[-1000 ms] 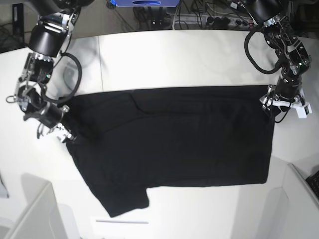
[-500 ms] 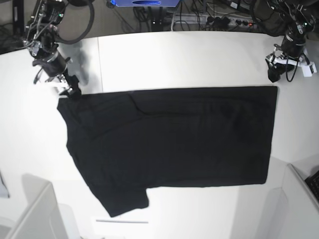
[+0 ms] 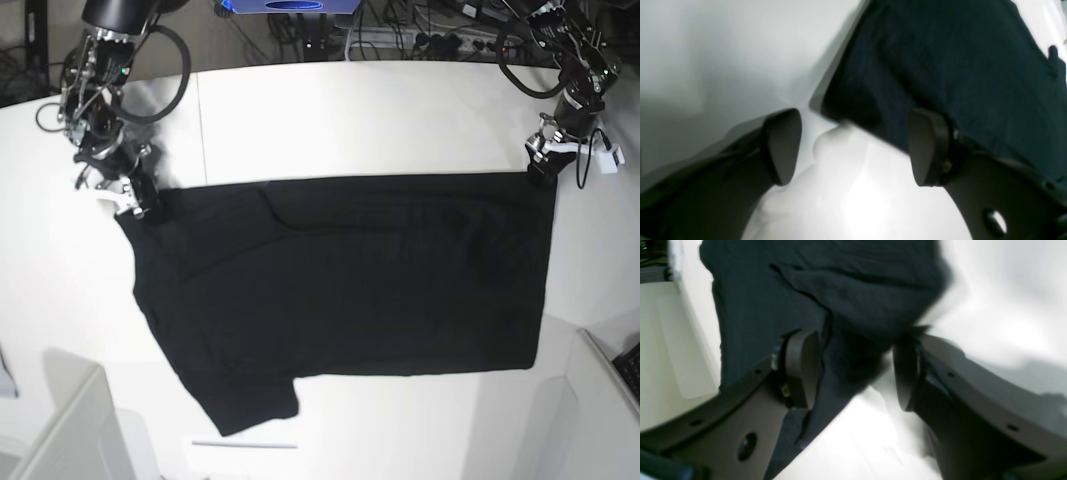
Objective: Fold the T-shirt properly
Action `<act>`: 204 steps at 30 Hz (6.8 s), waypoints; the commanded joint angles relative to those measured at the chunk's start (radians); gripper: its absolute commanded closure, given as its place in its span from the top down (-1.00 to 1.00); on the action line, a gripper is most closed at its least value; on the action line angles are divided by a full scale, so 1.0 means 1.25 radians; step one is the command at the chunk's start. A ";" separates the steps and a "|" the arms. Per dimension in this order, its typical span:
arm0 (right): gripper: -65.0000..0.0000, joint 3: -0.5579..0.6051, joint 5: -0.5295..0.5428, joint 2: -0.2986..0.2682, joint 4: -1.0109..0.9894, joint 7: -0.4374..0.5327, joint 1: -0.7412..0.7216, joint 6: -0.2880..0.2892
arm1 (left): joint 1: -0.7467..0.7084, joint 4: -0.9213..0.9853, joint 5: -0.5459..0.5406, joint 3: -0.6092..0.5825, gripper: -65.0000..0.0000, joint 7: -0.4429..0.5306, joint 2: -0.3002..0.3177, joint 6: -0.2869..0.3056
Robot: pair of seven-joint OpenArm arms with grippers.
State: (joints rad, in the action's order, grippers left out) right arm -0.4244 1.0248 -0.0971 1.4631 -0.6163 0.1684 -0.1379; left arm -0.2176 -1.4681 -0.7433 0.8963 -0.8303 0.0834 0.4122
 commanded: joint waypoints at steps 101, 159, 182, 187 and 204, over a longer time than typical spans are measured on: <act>-0.07 -0.164 0.012 0.008 0.277 -0.179 0.319 -0.008 | -0.217 -0.153 0.083 -0.055 0.06 -0.126 0.076 0.001; 0.25 0.354 -0.417 -0.128 -0.757 0.112 -0.712 0.201 | -0.098 -0.293 0.091 0.027 -1.00 -0.128 0.080 0.000; -0.68 0.470 -0.415 -0.095 -0.782 0.113 -0.688 0.202 | -0.092 -0.292 0.091 0.029 -1.00 -0.128 0.081 -0.001; -1.00 0.465 -0.415 -0.095 -0.786 0.113 -0.688 0.201 | -0.063 -0.282 0.091 0.023 -0.27 -0.127 0.102 -0.001; -1.00 0.465 -0.415 -0.095 -0.783 0.109 -0.686 0.201 | 0.361 0.227 0.199 -0.174 0.76 -0.123 0.281 -0.004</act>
State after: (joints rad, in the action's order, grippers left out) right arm 0.1581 0.5129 -0.2108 0.4782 -0.4549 -0.6704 0.1139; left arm 0.2184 -1.1618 -0.4751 0.6754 -1.0000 0.4137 0.4007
